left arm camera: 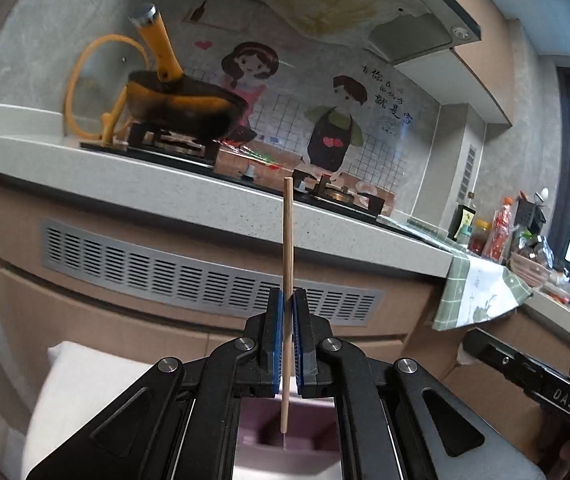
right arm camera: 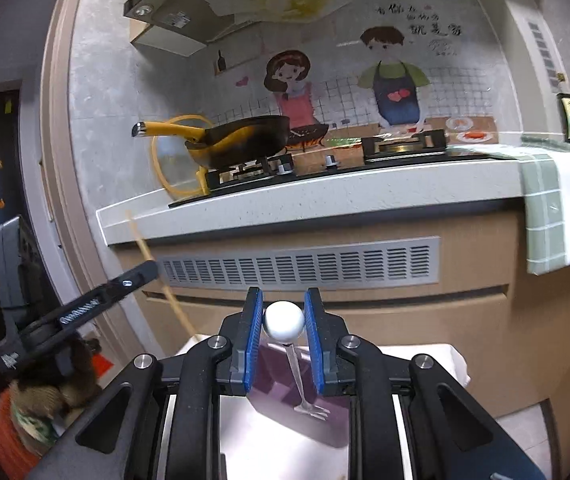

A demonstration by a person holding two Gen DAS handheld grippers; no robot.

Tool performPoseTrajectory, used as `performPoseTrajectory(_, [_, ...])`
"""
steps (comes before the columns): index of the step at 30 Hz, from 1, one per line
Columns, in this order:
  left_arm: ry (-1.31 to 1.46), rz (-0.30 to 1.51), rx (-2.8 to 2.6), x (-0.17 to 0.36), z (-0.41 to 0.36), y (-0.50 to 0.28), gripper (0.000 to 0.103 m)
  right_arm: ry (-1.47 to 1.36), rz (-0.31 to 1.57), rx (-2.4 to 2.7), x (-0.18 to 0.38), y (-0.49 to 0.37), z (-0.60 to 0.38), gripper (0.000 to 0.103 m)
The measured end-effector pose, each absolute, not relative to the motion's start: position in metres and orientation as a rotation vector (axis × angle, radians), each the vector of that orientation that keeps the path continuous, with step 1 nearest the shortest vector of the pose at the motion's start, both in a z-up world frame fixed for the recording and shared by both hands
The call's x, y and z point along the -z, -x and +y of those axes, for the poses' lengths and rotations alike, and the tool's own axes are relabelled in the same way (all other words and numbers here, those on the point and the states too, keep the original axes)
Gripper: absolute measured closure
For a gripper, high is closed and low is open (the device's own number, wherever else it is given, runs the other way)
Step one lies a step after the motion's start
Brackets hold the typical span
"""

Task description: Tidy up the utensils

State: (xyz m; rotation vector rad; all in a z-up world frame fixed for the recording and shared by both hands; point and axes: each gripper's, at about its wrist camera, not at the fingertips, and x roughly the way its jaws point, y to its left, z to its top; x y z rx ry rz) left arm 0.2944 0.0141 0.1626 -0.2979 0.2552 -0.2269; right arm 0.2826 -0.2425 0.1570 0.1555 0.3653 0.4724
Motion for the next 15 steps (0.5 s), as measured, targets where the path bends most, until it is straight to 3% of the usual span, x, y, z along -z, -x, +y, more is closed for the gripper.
performPoseTrajectory(3, [0.281, 0.256, 0.219, -0.146, 0.005, -0.319, 0.098, -0.13, 0.39, -0.458, -0.146, -0.304, -0.233, 0.084])
performPoseTrajectory(15, [0.347, 0.553, 0.316, -0.037, 0.002, -0.37, 0.094, -0.076, 0.625, -0.426, -0.041, -0.349, -0.209, 0.081])
